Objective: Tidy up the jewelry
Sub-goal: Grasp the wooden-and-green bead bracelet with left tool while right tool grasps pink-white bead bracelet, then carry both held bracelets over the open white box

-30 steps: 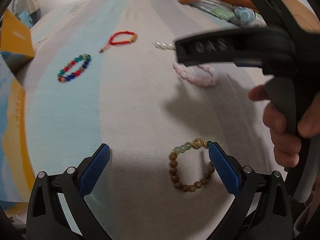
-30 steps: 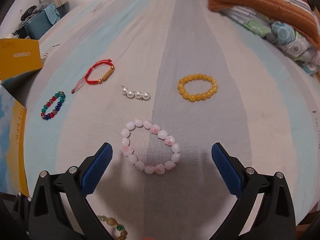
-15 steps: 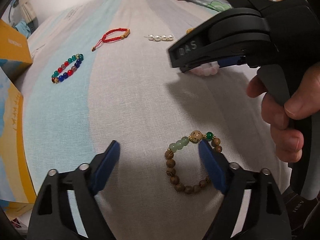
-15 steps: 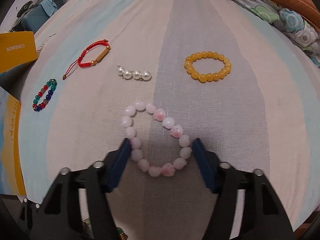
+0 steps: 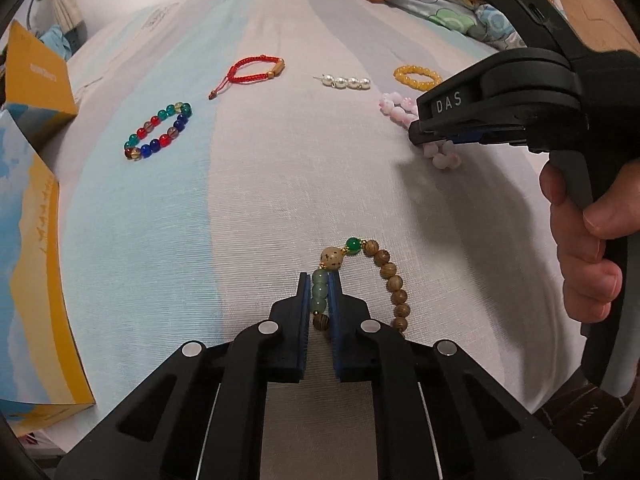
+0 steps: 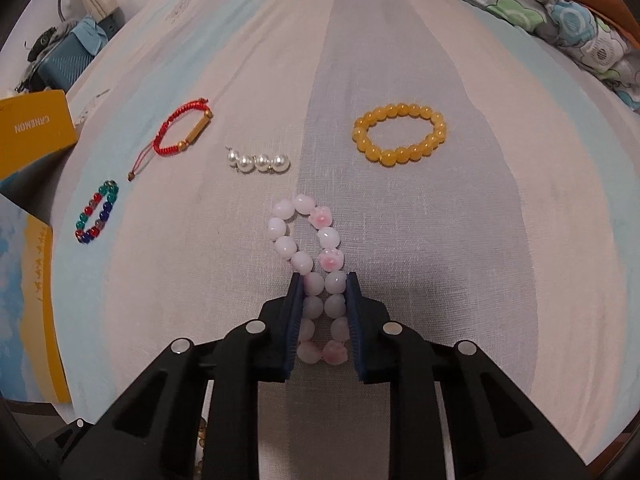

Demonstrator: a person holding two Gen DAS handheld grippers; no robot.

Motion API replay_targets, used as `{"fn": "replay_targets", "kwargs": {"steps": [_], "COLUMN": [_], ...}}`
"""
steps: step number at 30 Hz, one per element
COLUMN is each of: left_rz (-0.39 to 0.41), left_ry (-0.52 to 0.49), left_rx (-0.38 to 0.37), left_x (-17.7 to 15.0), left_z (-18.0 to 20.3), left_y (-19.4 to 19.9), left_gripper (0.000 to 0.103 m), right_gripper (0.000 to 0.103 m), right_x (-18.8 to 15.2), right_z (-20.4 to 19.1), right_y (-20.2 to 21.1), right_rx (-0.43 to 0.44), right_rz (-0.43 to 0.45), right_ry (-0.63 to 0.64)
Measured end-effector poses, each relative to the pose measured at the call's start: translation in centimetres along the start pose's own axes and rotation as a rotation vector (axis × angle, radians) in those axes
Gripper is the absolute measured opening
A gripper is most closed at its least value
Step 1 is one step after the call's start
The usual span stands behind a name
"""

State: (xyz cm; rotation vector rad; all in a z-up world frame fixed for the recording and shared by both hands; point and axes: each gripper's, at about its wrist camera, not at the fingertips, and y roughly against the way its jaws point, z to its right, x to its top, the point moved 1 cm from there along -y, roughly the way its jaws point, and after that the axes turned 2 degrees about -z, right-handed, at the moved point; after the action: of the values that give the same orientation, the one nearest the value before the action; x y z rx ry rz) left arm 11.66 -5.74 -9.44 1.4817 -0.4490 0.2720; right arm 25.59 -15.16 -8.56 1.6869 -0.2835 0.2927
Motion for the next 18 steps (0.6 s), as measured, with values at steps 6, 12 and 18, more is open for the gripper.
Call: {"fn": "replay_targets", "kwargs": {"steps": [6, 12, 18], "left_rz": [0.019, 0.038, 0.054], "left_ry": [0.016, 0.032, 0.043], "left_rx": [-0.023, -0.040, -0.030], "left_x": [0.4, 0.9, 1.2], "left_z": [-0.3, -0.7, -1.1], "left_y": [1.2, 2.5, 4.0], "left_gripper": [0.008, 0.008, 0.007], "right_gripper": [0.020, 0.020, 0.020], "right_x": [0.2, 0.3, 0.0], "right_z": [-0.2, -0.2, -0.1], "right_y": [0.9, 1.5, 2.3], "right_rx": [0.013, 0.022, 0.032], "right_rz": [0.032, 0.053, 0.072], "right_ry": [-0.011, -0.019, -0.013]}}
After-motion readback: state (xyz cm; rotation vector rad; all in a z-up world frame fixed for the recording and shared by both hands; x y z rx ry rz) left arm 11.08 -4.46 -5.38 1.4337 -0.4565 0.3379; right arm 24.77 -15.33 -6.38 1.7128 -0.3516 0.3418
